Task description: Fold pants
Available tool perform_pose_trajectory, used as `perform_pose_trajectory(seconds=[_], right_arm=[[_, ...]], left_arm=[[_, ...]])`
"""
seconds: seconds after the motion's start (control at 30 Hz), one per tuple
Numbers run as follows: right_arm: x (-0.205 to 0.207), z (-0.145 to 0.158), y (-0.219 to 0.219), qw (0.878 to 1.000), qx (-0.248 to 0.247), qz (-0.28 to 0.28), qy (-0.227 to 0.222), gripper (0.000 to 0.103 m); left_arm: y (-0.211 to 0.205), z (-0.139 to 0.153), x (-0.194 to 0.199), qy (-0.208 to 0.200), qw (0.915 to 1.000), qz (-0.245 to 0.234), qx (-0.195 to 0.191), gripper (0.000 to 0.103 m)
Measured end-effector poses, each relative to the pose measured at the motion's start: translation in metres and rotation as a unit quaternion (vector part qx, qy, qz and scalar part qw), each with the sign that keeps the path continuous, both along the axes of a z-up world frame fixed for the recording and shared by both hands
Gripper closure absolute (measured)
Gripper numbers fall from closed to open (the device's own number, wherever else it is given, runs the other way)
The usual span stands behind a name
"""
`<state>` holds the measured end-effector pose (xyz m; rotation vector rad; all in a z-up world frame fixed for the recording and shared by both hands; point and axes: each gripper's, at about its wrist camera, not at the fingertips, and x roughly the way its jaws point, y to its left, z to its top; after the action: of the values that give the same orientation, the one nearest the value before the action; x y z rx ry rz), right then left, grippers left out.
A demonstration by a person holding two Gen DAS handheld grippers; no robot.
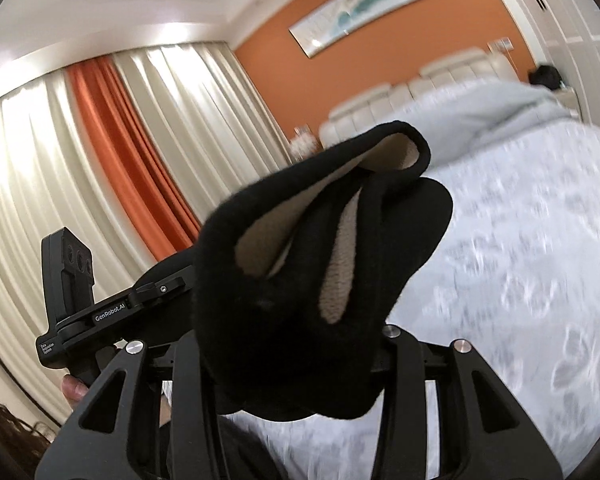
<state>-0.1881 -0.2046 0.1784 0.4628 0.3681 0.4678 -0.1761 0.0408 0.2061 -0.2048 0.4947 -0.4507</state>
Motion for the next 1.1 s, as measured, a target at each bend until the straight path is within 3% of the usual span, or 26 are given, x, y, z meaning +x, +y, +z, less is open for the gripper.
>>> perform_pose_trajectory(seconds=[0.2,0.53,0.73,1.1], right_arm=[[0.020,0.035,-0.001,0.999,-0.011,-0.006,-0.053,0.064],[0.072,0.068,-0.005,0.996,-0.003,-0.001,-0.091,0.064],[0.116,0.071,-0.012,0.995,0.015,0.003,-0.094,0.064],[0.199,0.046,-0.041,0.995,0.048,-0.008,-0.085,0.064]], left_arm=[[-0.001,0.039,0.019,-0.048,0.9988,0.009,-0.001,0.071],[-0.002,0.080,0.065,-0.094,0.9952,0.028,0.001,0.070],[-0.009,0.087,0.102,-0.110,0.9931,0.037,0.013,0.070],[-0.028,0.069,0.195,-0.115,0.9923,0.042,0.022,0.070]])
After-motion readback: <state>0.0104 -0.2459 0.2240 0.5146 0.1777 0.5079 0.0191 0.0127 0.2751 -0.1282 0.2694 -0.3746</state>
